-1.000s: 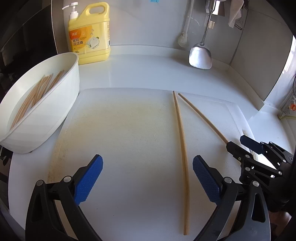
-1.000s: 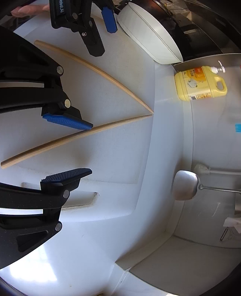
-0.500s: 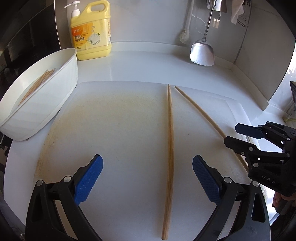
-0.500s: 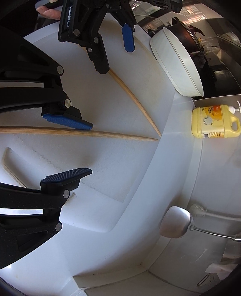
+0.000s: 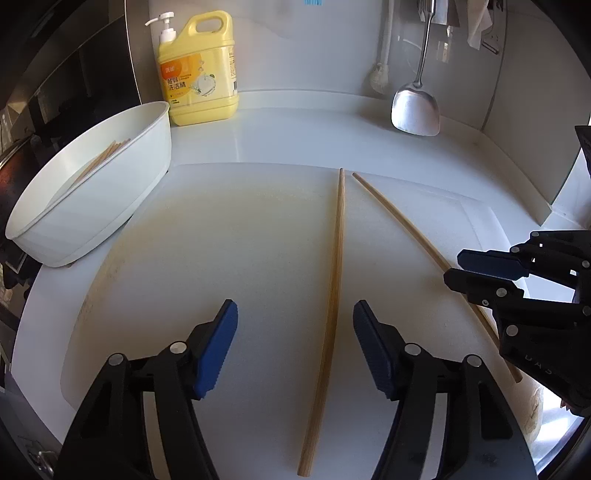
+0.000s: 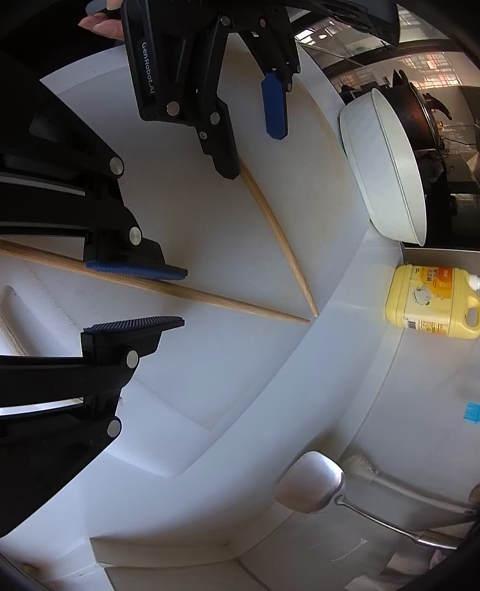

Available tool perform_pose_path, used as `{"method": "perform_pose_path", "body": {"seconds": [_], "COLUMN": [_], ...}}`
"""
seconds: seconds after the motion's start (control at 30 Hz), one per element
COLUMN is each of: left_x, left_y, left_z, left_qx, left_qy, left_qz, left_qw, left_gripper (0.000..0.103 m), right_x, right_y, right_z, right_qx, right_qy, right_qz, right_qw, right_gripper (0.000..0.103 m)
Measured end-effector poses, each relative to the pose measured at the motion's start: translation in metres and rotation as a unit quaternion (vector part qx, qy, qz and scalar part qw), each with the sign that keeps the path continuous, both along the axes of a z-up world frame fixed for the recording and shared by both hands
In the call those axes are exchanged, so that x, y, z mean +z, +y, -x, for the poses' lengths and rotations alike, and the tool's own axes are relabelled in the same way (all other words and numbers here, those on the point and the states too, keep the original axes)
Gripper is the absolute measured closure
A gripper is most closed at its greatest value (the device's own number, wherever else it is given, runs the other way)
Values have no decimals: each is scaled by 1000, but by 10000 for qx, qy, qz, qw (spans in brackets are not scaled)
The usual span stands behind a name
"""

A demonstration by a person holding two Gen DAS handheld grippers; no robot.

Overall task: Organize utensils
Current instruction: 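Close the left tool on one chopstick while the right tool grasps the other chopstick, then carry both held chopsticks over the white basin and lower them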

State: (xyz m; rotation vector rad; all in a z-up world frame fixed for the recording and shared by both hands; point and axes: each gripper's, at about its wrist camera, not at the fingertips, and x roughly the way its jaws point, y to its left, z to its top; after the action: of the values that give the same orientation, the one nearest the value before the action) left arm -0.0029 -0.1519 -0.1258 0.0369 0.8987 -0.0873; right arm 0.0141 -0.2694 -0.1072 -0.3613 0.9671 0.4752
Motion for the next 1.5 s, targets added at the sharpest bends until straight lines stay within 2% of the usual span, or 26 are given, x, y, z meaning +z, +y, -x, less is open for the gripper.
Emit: {"method": "perform_pose_path", "body": {"seconds": [0.1, 0.23, 0.33, 0.37, 0.4, 0.77, 1.0, 1.23, 1.5], "left_x": [1, 2, 2, 2, 2, 4, 20, 61, 133], "left_y": [-2, -4, -7, -7, -8, 0, 8, 21, 61], "left_z": [1, 0, 1, 1, 0, 2, 4, 2, -6], "left_qx": [53, 72, -11, -50, -62, -101, -96, -79, 174], "left_qy": [-10, 2, 9, 22, 36, 146, 37, -187, -542], "left_qz": [9, 49, 54, 78, 99, 345, 369, 338, 316], "left_qw": [10000, 10000, 10000, 10000, 9999, 9992, 9993, 9992, 9979], "left_gripper": [58, 71, 84, 92, 94, 96, 96, 96, 96], "right_x": [0, 1, 0, 1, 0, 0, 0, 23, 82], "right_y": [5, 6, 7, 9, 10, 6, 9, 9, 33], "right_z": [0, -2, -2, 0, 1, -2, 2, -2, -14], "right_qx": [159, 221, 264, 282, 280, 131, 97, -18, 62], "right_qy": [6, 25, -21, -70, -101, 26, 45, -169, -589], "right_qz": [106, 143, 220, 274, 305, 148, 38, -220, -501], "right_qw": [9998, 9997, 9994, 9992, 9991, 9998, 9999, 9996, 9970], "right_gripper": [93, 94, 94, 95, 95, 97, 97, 97, 97]}}
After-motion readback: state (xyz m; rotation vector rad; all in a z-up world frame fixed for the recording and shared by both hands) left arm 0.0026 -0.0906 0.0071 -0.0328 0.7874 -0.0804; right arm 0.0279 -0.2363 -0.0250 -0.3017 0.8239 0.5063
